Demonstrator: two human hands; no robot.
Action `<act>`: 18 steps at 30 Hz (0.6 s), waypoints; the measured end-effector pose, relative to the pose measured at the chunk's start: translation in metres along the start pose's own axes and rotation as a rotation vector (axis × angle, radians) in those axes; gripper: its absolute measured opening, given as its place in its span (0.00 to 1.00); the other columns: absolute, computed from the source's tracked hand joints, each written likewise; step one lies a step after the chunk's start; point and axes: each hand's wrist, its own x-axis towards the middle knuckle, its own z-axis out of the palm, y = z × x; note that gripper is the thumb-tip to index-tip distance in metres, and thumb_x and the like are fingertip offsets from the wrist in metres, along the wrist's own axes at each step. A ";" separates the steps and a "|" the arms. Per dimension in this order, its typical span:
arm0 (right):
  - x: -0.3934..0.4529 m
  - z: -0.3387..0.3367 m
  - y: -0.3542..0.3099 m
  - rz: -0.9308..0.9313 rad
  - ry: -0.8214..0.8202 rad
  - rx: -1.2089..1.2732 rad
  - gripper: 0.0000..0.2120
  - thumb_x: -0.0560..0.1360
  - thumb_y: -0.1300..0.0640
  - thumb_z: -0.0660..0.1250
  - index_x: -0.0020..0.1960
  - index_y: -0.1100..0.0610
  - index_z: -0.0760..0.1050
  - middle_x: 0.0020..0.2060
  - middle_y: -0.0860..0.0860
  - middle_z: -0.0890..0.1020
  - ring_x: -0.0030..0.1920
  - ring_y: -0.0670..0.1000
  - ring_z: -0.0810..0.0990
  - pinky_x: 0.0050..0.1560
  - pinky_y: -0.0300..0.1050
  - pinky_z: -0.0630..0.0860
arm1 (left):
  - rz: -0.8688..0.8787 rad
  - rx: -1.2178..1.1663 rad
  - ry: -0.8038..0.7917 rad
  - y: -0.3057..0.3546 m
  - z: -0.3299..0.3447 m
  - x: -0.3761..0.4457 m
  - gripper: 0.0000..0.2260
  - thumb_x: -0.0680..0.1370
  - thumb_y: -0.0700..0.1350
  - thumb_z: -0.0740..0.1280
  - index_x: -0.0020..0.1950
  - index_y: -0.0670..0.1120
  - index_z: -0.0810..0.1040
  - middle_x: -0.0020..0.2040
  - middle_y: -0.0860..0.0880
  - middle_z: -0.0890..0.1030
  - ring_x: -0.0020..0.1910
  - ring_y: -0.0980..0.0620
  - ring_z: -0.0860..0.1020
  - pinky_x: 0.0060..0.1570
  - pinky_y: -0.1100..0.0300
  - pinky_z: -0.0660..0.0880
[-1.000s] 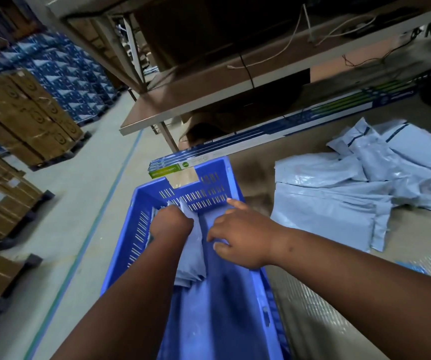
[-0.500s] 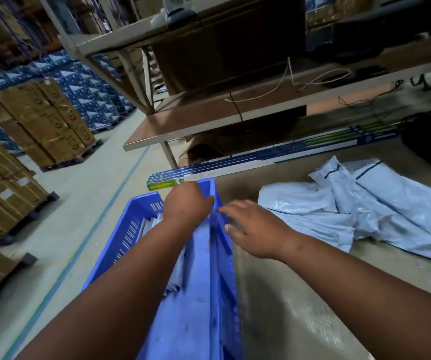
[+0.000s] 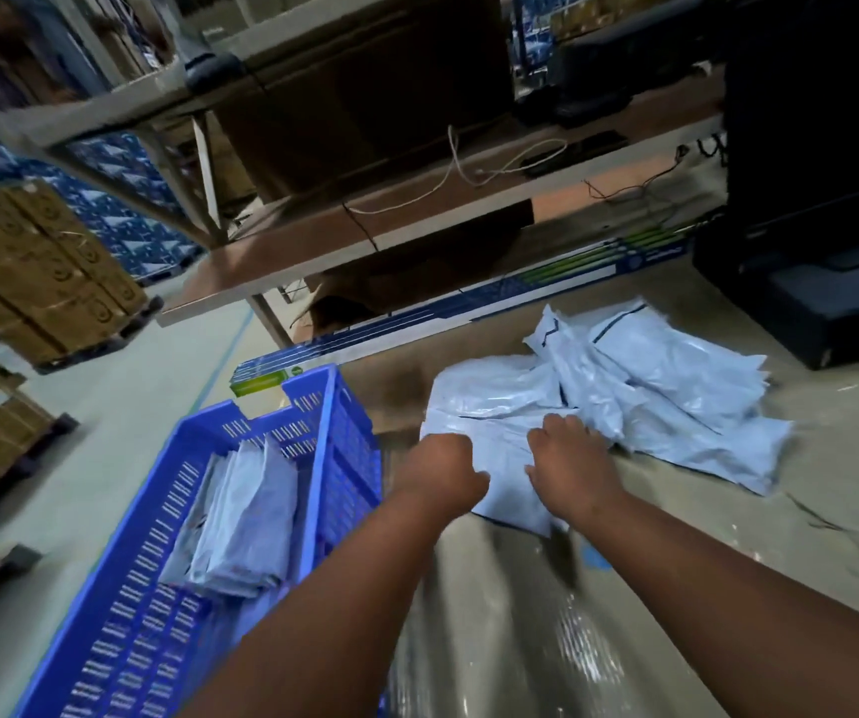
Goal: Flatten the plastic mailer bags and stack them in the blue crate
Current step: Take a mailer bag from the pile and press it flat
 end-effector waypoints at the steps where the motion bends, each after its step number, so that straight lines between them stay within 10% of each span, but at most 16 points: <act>1: -0.001 0.000 0.003 0.004 0.005 0.013 0.09 0.77 0.50 0.68 0.57 0.50 0.77 0.56 0.51 0.74 0.59 0.57 0.75 0.53 0.54 0.74 | -0.018 -0.020 0.006 0.002 0.009 -0.004 0.12 0.76 0.56 0.67 0.49 0.48 0.79 0.51 0.49 0.83 0.53 0.45 0.81 0.44 0.57 0.71; 12: -0.032 -0.014 0.052 -0.001 0.046 0.659 0.04 0.81 0.54 0.66 0.49 0.46 0.75 0.45 0.43 0.81 0.45 0.48 0.79 0.48 0.50 0.77 | -0.131 -0.262 0.229 0.003 0.066 -0.065 0.11 0.78 0.57 0.66 0.42 0.52 0.76 0.38 0.55 0.79 0.39 0.54 0.77 0.38 0.55 0.75; 18: -0.044 0.005 0.077 0.077 -0.001 0.691 0.04 0.81 0.55 0.67 0.53 0.46 0.77 0.49 0.45 0.83 0.48 0.50 0.81 0.53 0.51 0.78 | -0.037 -0.332 0.208 0.012 0.095 -0.070 0.19 0.76 0.53 0.70 0.67 0.52 0.77 0.63 0.52 0.79 0.60 0.50 0.78 0.59 0.54 0.76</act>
